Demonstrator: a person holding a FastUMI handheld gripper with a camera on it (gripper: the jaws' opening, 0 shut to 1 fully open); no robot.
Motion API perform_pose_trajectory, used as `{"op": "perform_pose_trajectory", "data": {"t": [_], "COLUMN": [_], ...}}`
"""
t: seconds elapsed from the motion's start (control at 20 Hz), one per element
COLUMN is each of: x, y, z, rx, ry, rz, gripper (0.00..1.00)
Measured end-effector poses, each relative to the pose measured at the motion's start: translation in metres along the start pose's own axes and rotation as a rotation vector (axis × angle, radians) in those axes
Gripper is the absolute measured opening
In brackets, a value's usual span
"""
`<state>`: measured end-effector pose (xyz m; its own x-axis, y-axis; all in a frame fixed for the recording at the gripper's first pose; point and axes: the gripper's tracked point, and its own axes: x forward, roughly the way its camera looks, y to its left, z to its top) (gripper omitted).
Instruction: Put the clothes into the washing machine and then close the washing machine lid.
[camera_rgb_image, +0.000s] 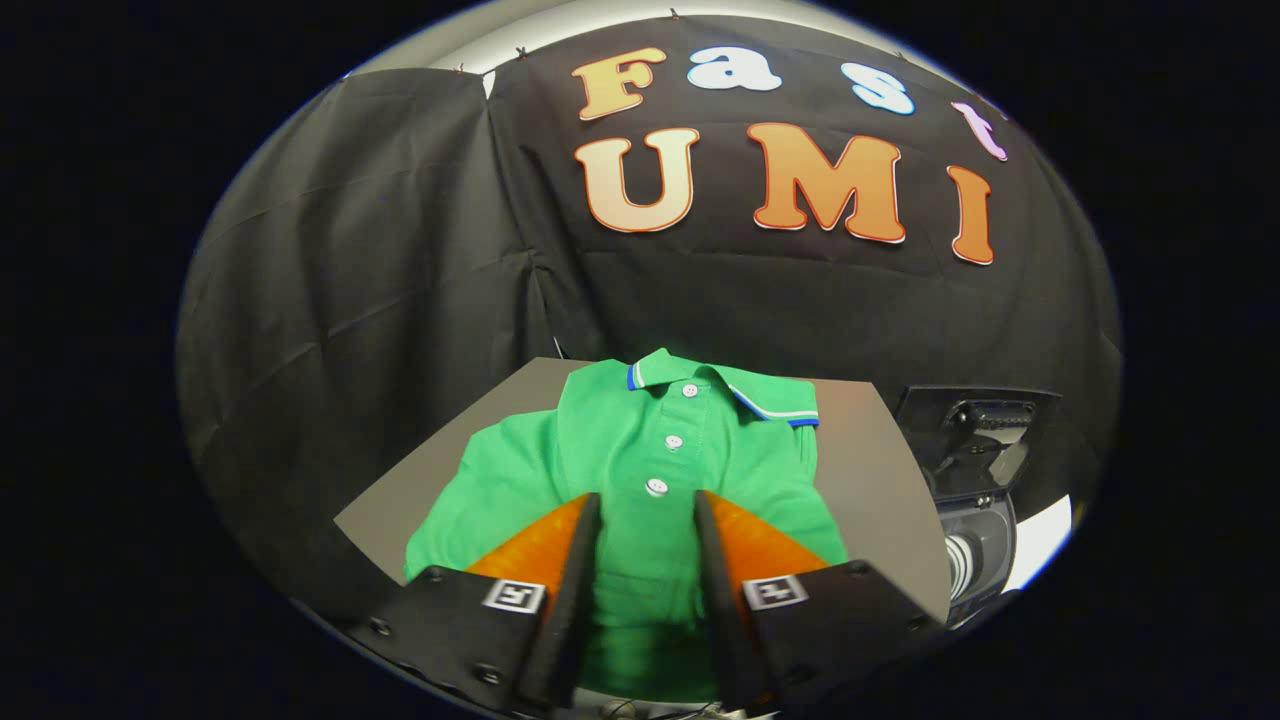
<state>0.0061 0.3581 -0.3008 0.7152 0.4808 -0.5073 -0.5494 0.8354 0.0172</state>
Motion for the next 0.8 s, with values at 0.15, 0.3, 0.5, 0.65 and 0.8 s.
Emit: {"op": "perform_pose_trajectory", "data": {"t": [0.15, 0.3, 0.5, 0.65, 0.8], "x": [-0.009, -0.025, -0.032, -0.043, -0.066], "y": [0.002, -0.003, -0.010, -0.022, -0.032], "z": [-0.004, -0.006, -0.011, -0.009, 0.032], "rx": [-0.028, -0.058, -0.067, -0.041, -0.016], "ry": [0.003, -0.007, 0.025, 0.046, -0.040], "rz": [0.026, 0.020, 0.017, 0.002, 0.010], "gripper": [0.47, 0.32, 0.22, 0.09, 0.08]}}
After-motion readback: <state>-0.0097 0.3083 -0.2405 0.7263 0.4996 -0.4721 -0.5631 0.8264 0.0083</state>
